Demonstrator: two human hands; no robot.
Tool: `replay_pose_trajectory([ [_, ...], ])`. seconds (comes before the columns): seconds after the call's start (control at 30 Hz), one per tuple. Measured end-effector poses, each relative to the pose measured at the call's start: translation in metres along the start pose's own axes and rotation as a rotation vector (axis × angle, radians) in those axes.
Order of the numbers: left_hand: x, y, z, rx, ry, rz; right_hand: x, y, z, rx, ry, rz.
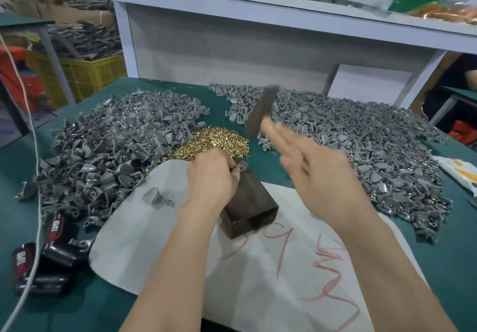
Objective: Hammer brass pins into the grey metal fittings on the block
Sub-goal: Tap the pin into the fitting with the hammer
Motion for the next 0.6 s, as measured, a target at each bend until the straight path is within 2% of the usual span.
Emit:
replay_pose_trajectory([
  [0.07,0.000,0.001,0.000,0.008,-0.007,-0.011,0.019,0.000,0.010,0.017,-0.123,0.055],
  [0.1,-0.001,0.001,0.001,0.012,-0.007,-0.012,0.020,0.000,0.011,0.028,-0.132,0.059],
  [0.23,-0.001,0.002,-0.001,0.019,0.011,0.008,-0.004,0.000,0.002,0.021,0.077,-0.049],
  [0.27,-0.001,0.001,-0.001,0.016,0.014,0.010,-0.003,0.003,0.002,0.022,0.077,-0.069],
  [0.37,-0.002,0.001,0.001,0.017,0.010,-0.016,0.022,-0.002,0.013,-0.004,-0.105,-0.006],
  [0.4,-0.002,0.002,0.001,0.020,0.010,-0.023,0.023,0.001,0.013,0.010,-0.116,-0.003],
  [0.53,-0.003,0.002,0.000,0.028,0.031,-0.003,0.001,0.013,0.006,0.059,0.080,-0.052],
  [0.57,-0.003,0.001,0.000,0.022,0.031,0.006,0.001,0.013,0.007,0.063,0.082,-0.089],
  [0.6,-0.002,0.000,0.000,0.015,0.021,0.002,0.009,0.009,0.009,0.054,0.008,-0.077],
])
Point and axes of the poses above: each hand's wrist, its own z-axis away from the middle knuckle, its own x-axis out of the palm, y = z × x, the point moved 9 cm from there along -z, towards the middle knuckle, and after that the axes turned 2 degrees about -x, right-handed, at the moved point
